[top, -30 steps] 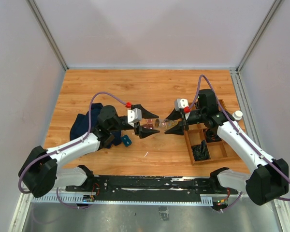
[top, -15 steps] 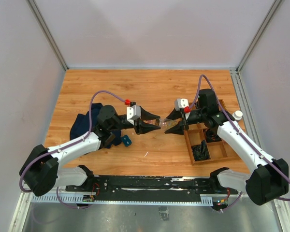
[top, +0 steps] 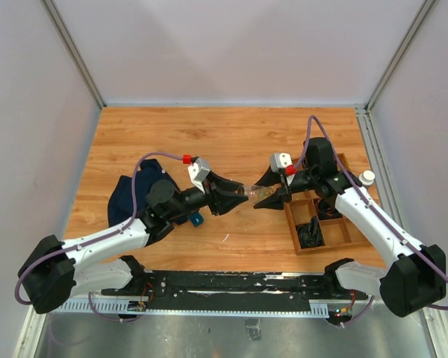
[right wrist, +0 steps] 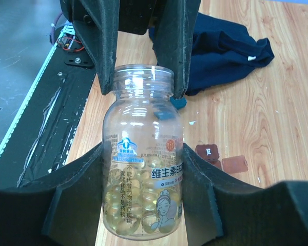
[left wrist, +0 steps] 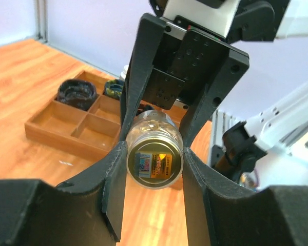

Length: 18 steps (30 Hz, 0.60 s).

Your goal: Sort the pills into containers

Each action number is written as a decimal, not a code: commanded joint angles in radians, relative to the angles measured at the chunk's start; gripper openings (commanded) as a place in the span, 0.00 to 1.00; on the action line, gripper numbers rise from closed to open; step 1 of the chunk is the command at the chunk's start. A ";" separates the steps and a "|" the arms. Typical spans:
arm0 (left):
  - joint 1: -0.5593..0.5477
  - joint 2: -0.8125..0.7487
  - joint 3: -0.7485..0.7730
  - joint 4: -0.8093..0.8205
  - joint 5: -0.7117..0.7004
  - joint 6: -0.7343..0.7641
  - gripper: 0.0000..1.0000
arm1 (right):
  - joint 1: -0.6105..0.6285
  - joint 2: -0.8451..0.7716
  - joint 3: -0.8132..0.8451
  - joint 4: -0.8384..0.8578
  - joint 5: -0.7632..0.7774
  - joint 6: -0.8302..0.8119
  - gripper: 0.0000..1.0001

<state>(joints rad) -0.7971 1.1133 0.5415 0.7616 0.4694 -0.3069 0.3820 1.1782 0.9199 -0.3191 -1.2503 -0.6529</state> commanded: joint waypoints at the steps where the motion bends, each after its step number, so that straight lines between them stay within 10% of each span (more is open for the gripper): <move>1: -0.067 -0.096 -0.029 -0.010 -0.341 -0.321 0.00 | -0.006 0.005 -0.002 0.000 -0.004 -0.013 0.01; 7: -0.105 -0.073 0.020 -0.133 -0.428 -0.431 0.01 | -0.006 -0.001 -0.002 0.000 -0.002 -0.012 0.01; 12: -0.105 -0.048 0.024 -0.127 -0.388 -0.410 0.57 | -0.007 -0.003 -0.002 0.000 -0.001 -0.012 0.01; 18: -0.105 -0.105 0.009 -0.128 -0.383 -0.339 0.87 | -0.008 -0.003 -0.003 0.000 -0.003 -0.012 0.01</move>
<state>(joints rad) -0.8989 1.0592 0.5331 0.6224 0.1013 -0.6914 0.3836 1.1786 0.9199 -0.3187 -1.2472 -0.6548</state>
